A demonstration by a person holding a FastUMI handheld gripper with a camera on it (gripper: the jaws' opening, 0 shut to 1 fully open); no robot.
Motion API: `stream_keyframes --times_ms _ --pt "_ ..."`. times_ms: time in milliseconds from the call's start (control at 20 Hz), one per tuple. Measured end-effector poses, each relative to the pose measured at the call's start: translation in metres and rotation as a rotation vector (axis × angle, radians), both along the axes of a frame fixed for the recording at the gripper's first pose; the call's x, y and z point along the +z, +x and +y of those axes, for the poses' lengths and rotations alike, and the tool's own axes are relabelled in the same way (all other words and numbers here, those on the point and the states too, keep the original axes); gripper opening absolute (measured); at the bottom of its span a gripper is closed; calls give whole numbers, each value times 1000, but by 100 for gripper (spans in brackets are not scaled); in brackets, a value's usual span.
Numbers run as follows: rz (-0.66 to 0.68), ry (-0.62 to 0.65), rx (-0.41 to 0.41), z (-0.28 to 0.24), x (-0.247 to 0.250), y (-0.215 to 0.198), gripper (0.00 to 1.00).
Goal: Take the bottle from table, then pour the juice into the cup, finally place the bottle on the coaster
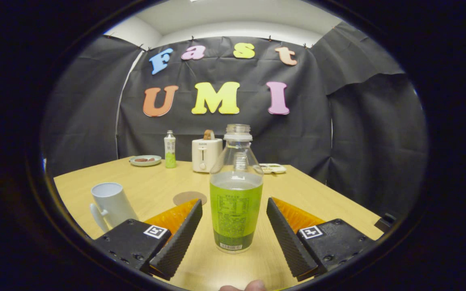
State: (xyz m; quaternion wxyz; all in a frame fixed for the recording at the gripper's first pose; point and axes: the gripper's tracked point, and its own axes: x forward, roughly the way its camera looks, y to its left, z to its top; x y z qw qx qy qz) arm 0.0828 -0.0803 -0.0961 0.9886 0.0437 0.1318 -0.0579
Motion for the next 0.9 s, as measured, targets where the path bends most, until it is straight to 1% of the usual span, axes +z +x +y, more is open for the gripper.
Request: stream_keyframes --times_ms 150,250,500,600,650,750,900 --pt "23 47 -8 -1 -2 14 100" --pt "22 63 -9 0 1 20 98" --pt "23 107 -10 5 1 24 94" --pt "32 118 -15 4 2 24 87" --pt "49 107 -11 6 1 25 83" --pt "52 71 6 8 10 22 81" --pt "22 -36 27 13 29 24 77"
